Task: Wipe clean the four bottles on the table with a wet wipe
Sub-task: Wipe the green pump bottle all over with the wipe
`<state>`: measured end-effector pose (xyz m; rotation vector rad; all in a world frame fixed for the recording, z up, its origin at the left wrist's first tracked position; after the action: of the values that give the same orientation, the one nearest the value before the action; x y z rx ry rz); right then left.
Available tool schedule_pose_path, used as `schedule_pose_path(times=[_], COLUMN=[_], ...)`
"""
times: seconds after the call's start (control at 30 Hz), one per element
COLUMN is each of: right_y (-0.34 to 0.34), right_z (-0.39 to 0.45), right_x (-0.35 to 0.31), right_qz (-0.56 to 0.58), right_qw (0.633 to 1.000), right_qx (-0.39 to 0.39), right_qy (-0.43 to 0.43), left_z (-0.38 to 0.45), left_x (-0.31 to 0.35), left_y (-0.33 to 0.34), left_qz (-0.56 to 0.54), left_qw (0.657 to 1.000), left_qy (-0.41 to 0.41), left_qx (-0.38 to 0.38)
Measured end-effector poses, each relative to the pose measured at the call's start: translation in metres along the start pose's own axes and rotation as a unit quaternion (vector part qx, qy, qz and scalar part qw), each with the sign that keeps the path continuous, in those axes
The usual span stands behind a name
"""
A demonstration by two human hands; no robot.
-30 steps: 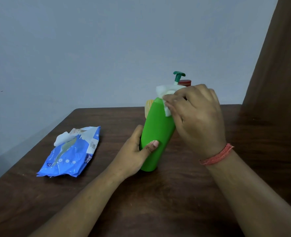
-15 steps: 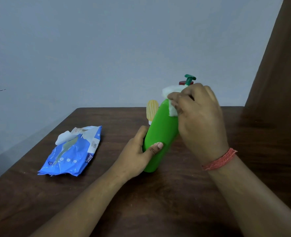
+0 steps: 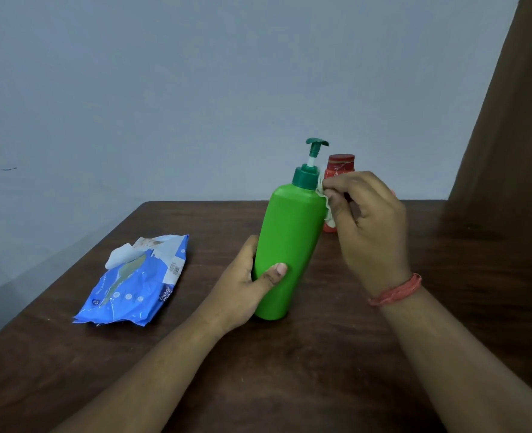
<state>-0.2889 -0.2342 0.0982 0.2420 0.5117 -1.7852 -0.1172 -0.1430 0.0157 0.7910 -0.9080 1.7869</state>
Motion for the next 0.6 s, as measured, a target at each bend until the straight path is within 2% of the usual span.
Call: schedule_pose_path(times=[0.07, 0.17, 0.33, 0.47, 0.6], right_y=[0.005, 0.016, 0.024, 0.039, 0.048], right_z=[-0.004, -0.015, -0.022, -0.045, -0.049], right_x=[0.004, 0.01, 0.013, 0.013, 0.011], right_qz=[0.045, 0.105, 0.099, 0.039, 0.038], right_qw=[0.999, 0.989, 0.993, 0.977, 0.979], right_qx=[-0.007, -0.059, -0.051, -0.21, -0.198], right_qy=[0.022, 0.09, 0.051, 0.0, 0.026], left_z=[0.001, 0.001, 0.002, 0.005, 0.006], left_x=[-0.001, -0.005, -0.014, -0.026, -0.029], left_y=[0.0, -0.002, -0.005, -0.006, -0.007], left_qz=[-0.011, -0.037, -0.069, -0.176, -0.213], left_qw=[1.0, 0.999, 0.997, 0.976, 0.964], left_qy=[0.005, 0.005, -0.005, -0.035, -0.057], left_qx=[0.004, 0.028, 0.039, 0.12, 0.151])
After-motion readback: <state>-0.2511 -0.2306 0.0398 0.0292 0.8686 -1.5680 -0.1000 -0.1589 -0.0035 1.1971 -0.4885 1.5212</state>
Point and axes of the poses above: each hand's wrist, its own z-axis towards the middle knuckle, its own y-axis out of the palm, x = y × z, the point moved 2 cm from there along z, towards the middle knuckle, and after that the axes turned 10 degrees about y, right-handed, at the moved point
